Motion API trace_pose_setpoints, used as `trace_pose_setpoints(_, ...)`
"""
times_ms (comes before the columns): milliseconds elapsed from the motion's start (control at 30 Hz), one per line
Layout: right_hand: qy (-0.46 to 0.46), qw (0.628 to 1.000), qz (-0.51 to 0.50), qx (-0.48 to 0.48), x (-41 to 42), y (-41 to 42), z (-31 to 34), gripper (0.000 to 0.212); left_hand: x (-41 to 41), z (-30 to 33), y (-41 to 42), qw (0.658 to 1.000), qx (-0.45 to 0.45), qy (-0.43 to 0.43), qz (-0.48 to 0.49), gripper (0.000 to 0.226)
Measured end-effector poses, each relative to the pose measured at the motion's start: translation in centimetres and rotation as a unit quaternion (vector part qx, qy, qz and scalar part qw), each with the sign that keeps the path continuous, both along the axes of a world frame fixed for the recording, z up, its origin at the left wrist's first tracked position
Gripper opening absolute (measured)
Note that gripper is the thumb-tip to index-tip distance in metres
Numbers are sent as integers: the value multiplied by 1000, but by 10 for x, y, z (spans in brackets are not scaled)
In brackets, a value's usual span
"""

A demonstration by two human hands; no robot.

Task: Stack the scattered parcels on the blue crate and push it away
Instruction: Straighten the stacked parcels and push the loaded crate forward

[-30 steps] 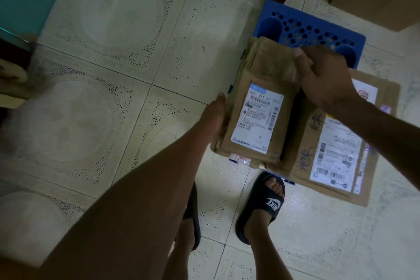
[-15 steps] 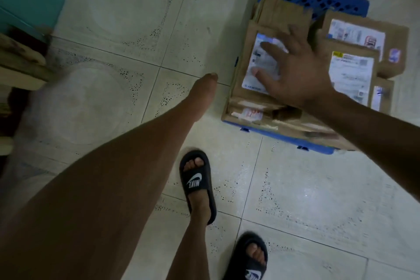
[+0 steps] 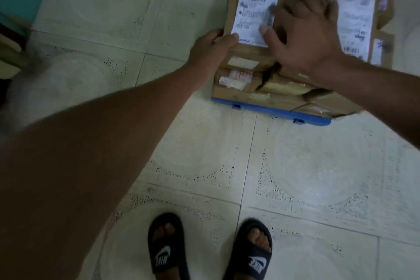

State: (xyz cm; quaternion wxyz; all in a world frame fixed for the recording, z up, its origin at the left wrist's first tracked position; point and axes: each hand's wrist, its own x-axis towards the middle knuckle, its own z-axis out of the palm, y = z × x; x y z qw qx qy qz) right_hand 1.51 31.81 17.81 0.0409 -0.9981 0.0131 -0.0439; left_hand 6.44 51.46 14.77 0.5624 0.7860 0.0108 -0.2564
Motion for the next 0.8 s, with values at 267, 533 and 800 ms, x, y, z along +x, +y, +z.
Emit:
trace_pose_setpoints(267,-12,1000,15,24,-3,1,0,64,-2,15,-2,1000,21,19,-4,13)
trace_pose_setpoints(533,-81,994,41,53,6,-2,1,59,2,10,-2,999,40,10,-32,28)
trace_pose_setpoints(800,-185,976,70,87,-17,0,12,55,2,11,-11,997,28,33,61,31)
